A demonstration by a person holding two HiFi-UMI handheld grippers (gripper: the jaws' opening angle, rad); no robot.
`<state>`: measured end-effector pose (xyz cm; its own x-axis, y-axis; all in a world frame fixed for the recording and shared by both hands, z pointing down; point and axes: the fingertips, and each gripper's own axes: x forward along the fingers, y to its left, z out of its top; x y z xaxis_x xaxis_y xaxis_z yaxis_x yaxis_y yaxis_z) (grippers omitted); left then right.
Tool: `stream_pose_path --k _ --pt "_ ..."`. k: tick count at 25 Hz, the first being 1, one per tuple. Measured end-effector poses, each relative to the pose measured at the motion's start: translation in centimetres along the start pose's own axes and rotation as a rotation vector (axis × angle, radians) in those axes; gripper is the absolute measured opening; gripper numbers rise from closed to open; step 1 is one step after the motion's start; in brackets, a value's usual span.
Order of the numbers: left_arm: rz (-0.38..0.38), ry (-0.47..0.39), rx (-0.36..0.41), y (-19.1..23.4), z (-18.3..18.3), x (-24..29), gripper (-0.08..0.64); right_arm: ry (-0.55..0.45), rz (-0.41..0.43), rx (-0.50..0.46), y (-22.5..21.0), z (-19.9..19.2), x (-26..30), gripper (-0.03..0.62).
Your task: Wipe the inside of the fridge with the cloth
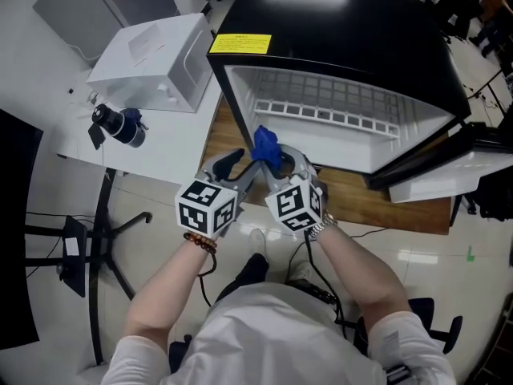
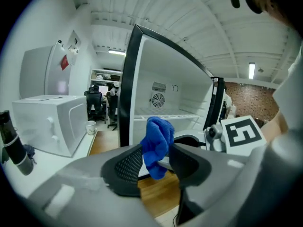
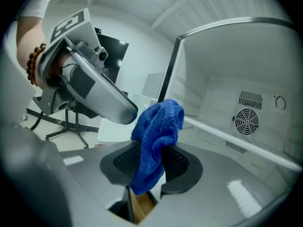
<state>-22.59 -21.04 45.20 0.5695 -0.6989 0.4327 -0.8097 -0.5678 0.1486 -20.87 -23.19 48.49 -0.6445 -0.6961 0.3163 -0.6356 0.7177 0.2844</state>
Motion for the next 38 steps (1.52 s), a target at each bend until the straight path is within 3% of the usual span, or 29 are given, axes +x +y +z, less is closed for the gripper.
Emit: stream_pose_path --k 15,38 --pt "0.122 -0.014 0.066 5.3 0.4 2.5 0.149 -0.047 -0.059 0.062 -2.4 -2.3 6.2 0.107" --pt "0.100 -0.038 0.081 5.8 1.0 4.5 0.173 -0.032 -0.175 0.093 -6.9 -4.7 10.1 0.104"
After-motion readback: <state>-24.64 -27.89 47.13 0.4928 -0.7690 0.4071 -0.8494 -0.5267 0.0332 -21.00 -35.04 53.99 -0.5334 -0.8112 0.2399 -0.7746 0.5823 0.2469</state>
